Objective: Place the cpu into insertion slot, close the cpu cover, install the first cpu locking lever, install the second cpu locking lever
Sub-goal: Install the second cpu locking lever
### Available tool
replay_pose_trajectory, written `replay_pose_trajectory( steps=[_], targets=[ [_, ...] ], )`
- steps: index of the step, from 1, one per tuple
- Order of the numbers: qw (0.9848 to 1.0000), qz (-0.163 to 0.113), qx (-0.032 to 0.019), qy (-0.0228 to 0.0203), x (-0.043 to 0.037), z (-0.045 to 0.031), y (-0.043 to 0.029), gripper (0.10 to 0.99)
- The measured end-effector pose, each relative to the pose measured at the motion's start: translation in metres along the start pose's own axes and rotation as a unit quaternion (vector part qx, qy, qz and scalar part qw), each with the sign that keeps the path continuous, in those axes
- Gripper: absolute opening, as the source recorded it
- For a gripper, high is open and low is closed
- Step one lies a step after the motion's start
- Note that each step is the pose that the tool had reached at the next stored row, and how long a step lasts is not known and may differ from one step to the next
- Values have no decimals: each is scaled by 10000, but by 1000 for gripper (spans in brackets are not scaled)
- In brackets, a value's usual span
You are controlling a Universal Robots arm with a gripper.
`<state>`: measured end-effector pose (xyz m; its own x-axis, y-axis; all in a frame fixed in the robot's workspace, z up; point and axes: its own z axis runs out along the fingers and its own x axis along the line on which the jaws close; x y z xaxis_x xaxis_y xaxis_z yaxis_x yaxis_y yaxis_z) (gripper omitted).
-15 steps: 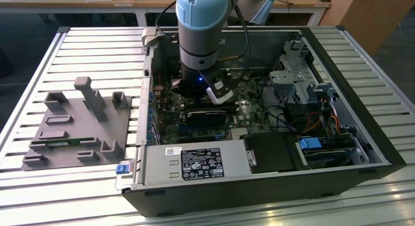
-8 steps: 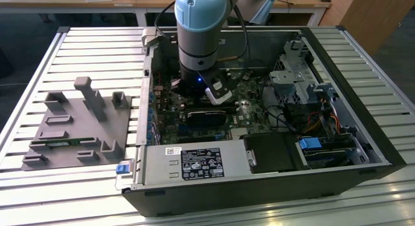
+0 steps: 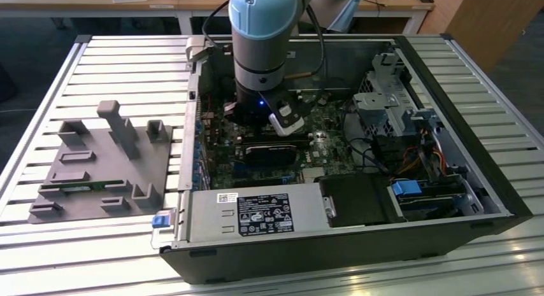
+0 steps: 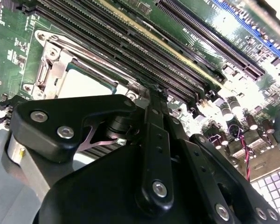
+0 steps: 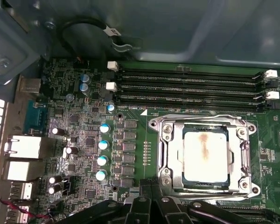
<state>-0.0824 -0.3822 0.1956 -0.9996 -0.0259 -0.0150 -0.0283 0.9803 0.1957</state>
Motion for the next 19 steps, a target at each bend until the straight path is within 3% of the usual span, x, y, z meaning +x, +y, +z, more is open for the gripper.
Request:
replay_pose_trajectory(
  steps=[19],
  targets=[
    [10000,11,-2,-2,-2,-100,20,106]
  ],
)
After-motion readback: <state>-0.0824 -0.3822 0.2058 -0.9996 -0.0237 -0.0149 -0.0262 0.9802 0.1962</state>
